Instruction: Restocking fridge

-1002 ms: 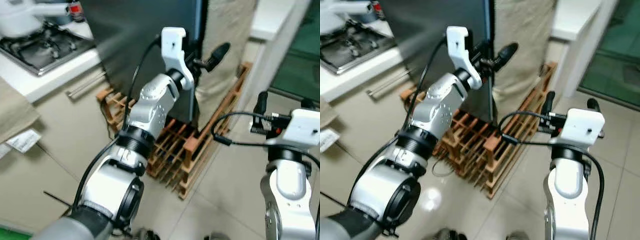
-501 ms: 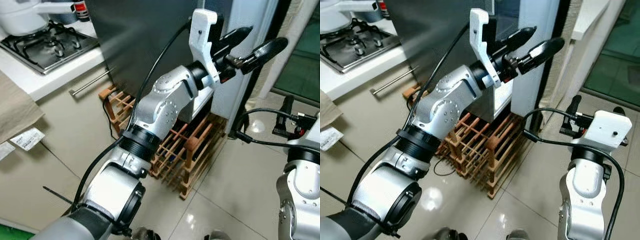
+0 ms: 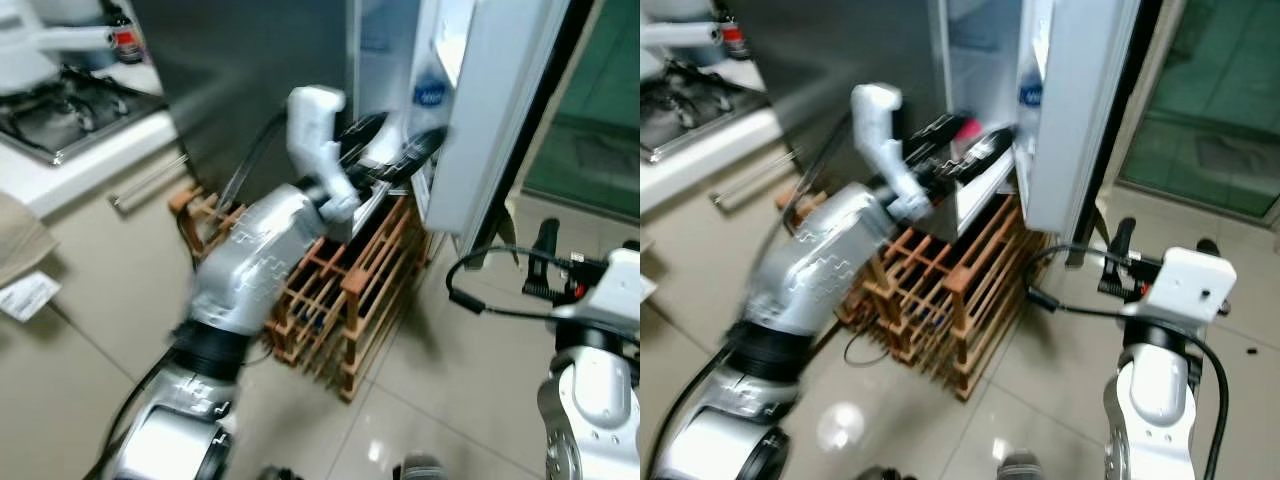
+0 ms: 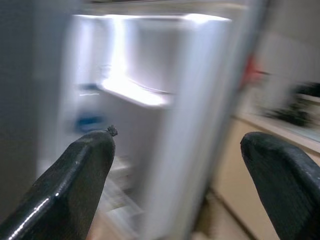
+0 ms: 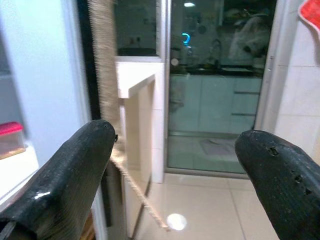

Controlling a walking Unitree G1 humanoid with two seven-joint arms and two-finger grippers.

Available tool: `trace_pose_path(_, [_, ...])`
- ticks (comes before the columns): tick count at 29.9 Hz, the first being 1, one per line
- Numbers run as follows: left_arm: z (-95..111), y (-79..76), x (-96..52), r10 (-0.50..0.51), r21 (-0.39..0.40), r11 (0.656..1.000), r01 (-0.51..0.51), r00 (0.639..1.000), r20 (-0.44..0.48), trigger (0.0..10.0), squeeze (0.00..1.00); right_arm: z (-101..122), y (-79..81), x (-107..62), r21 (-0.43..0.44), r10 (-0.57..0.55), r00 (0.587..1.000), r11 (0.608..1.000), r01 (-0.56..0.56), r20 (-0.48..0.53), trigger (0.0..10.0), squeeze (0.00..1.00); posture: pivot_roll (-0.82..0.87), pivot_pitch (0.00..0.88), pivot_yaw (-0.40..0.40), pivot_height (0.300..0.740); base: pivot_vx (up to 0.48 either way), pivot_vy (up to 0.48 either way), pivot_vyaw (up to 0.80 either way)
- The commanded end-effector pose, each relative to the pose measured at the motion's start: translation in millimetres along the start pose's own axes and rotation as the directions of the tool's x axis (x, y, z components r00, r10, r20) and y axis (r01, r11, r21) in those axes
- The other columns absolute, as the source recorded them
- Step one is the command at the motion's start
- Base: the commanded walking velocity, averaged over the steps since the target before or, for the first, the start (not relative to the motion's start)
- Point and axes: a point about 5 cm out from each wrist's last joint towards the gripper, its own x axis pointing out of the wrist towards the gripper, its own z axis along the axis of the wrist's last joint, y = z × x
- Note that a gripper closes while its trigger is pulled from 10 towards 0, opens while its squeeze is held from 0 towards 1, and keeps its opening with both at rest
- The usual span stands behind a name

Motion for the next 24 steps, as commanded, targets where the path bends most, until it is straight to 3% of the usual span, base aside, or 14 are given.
trace_pose_path(1, [9.6,9.6,-7.5,0.109,0.009,0.994,-0.109,0.993,0.037,10.0,0.00,7.6,7.9,0.2,0.013,0.050,0.998,0.999,-0.050,0.040,10.0,0.00,-0.20,0.000,0.096,0.711,0.000,0.000,0.00])
trace_pose_path(3, [10.6,37.8,-26.0,0.361,0.034,0.931,-0.364,0.930,0.071,10.0,0.00,12.2,19.0,6.5,0.015,0.110,0.991,0.994,-0.112,0.073,10.0,0.00,-0.18,0.000,0.083,0.711,0.000,0.000,0.00])
trace_pose_path(4, [10.7,46.6,-32.2,0.436,0.052,0.896,-0.440,0.897,0.080,10.0,0.00,13.7,22.2,9.5,0.018,0.125,0.989,0.992,-0.127,0.084,10.0,0.00,-0.17,0.000,0.079,0.711,0.000,0.000,0.00])
trace_pose_path(6, [10.3,62.8,-45.5,0.553,0.071,0.826,-0.559,0.829,0.085,10.0,0.00,12.1,30.1,20.3,0.009,0.152,0.985,0.988,-0.153,0.082,10.0,0.00,-0.16,0.000,0.065,0.711,0.000,0.000,0.00])
trace_pose_path(8, [11.3,72.6,-53.1,0.618,0.075,0.778,-0.624,0.781,0.097,10.0,0.00,6.4,39.5,32.9,0.045,0.195,0.980,0.979,-0.197,0.045,10.0,0.00,-0.16,0.000,0.063,0.711,0.000,0.000,0.61])
trace_pose_path(11, [11.1,73.3,-52.0,0.636,0.112,0.756,-0.645,0.764,0.109,10.0,0.00,2.4,48.7,46.7,0.062,0.239,0.971,0.969,-0.240,0.023,10.0,0.00,-0.14,0.000,0.043,0.711,0.000,0.000,0.76])
trace_pose_path(16, [10.4,72.4,-51.0,0.659,0.107,0.735,-0.670,0.742,0.120,10.0,0.00,7.0,62.5,60.7,0.081,0.290,0.956,0.953,-0.293,0.045,10.0,0.00,-0.13,0.000,0.037,0.711,0.000,0.130,0.70])
trace_pose_path(20, [11.1,69.9,-49.1,0.650,0.146,0.733,-0.664,0.748,0.135,10.0,0.00,4.4,74.3,66.0,0.110,0.327,0.944,0.938,-0.330,0.038,10.0,0.00,-0.12,0.000,0.032,0.711,0.000,0.475,0.68])
trace_pose_path(24, [10.8,69.3,-47.1,0.648,0.153,0.733,-0.663,0.749,0.140,10.0,0.00,2.5,80.8,66.4,0.132,0.345,0.938,0.928,-0.348,0.043,10.0,0.00,-0.12,0.000,0.032,0.711,0.000,0.000,0.66])
